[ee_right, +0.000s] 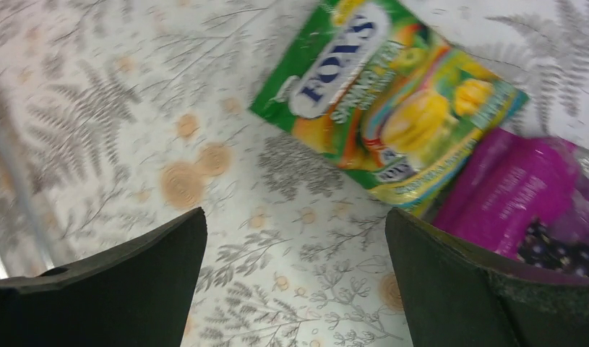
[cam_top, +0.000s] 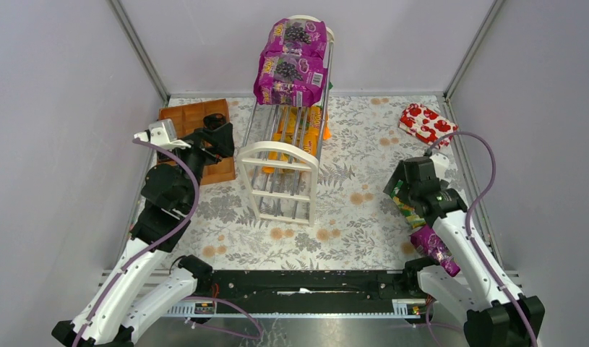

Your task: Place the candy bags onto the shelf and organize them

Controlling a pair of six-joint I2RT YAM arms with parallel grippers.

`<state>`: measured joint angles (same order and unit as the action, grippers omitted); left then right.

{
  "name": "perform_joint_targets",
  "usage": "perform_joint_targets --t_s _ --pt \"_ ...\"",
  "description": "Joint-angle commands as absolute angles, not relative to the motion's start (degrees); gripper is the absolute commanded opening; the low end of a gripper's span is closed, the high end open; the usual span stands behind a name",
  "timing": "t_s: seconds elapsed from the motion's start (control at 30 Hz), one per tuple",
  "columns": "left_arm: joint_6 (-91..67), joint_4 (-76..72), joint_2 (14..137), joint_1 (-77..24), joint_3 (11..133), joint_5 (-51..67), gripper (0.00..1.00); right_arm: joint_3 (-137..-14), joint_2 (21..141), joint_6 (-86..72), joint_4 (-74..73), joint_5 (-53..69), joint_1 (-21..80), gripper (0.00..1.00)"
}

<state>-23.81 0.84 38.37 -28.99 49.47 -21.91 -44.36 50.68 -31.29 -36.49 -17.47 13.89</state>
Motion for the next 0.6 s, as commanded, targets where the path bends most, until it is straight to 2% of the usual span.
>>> perform_joint_targets --t_s 0.0,0.13,0.43,0.57 --pt "-23.4 -0.1 38.7 -29.4 49.5 -22.1 0.99 -44.6 52.7 -41.9 -36.9 -34.6 14.0 1.0" --pt "-23.2 -0.1 38.6 -29.5 49.6 -22.0 0.99 -43.9 57.3 -43.9 -35.9 -39.0 10.7 1.0" --pt "-23.0 -0.1 38.4 -29.6 49.6 -22.3 0.99 -37.9 59.0 -44.6 -28.3 -20.7 -8.5 1.0" --pt "-22.9 -0.1 38.3 -29.7 49.7 -22.5 0.99 -36.3 62.4 -41.9 -25.3 -15.4 -12.9 1.0"
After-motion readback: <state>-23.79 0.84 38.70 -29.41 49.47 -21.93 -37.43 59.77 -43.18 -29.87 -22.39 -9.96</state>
